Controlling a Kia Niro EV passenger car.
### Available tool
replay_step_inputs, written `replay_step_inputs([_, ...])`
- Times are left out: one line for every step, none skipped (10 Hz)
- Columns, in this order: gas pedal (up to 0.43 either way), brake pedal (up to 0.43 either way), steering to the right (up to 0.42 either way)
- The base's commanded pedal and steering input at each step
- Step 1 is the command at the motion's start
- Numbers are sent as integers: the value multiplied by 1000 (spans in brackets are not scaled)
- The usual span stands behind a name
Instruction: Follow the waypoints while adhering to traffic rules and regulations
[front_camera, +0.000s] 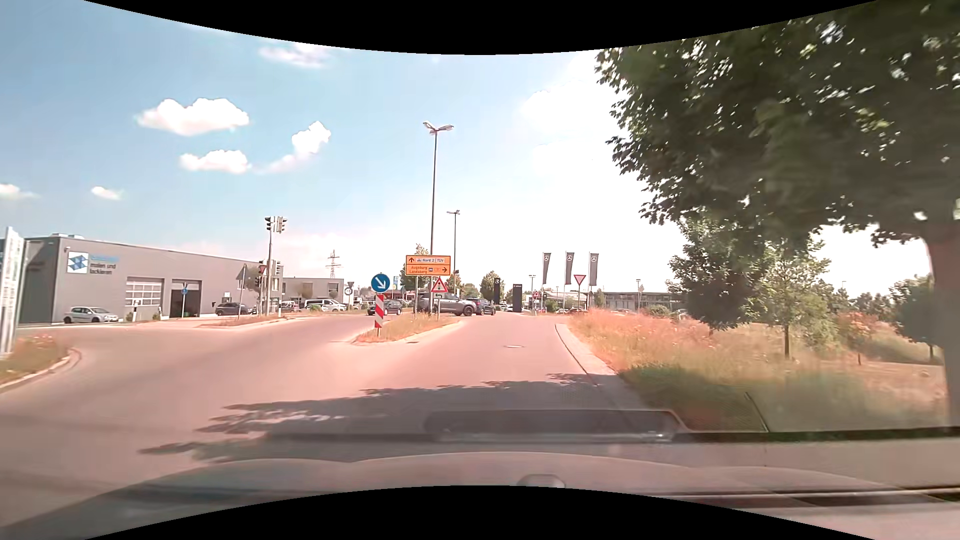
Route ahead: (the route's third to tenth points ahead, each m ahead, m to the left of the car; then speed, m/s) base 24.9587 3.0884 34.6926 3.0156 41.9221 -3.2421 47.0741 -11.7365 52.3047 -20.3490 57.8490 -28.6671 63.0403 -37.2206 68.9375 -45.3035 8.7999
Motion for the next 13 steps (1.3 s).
replay_step_inputs([0, 0, 9])
replay_step_inputs([0, 0, 9])
replay_step_inputs([0, 0, 9])
replay_step_inputs([0, 0, 10])
replay_step_inputs([0, 0, 11])
replay_step_inputs([0, 0, 14])
replay_step_inputs([0, 0, 18])
replay_step_inputs([0, 12, 22])
replay_step_inputs([0, 30, 24])
replay_step_inputs([0, 43, 25])
replay_step_inputs([0, 61, 25])
replay_step_inputs([0, 73, 25])
replay_step_inputs([0, 79, 25])
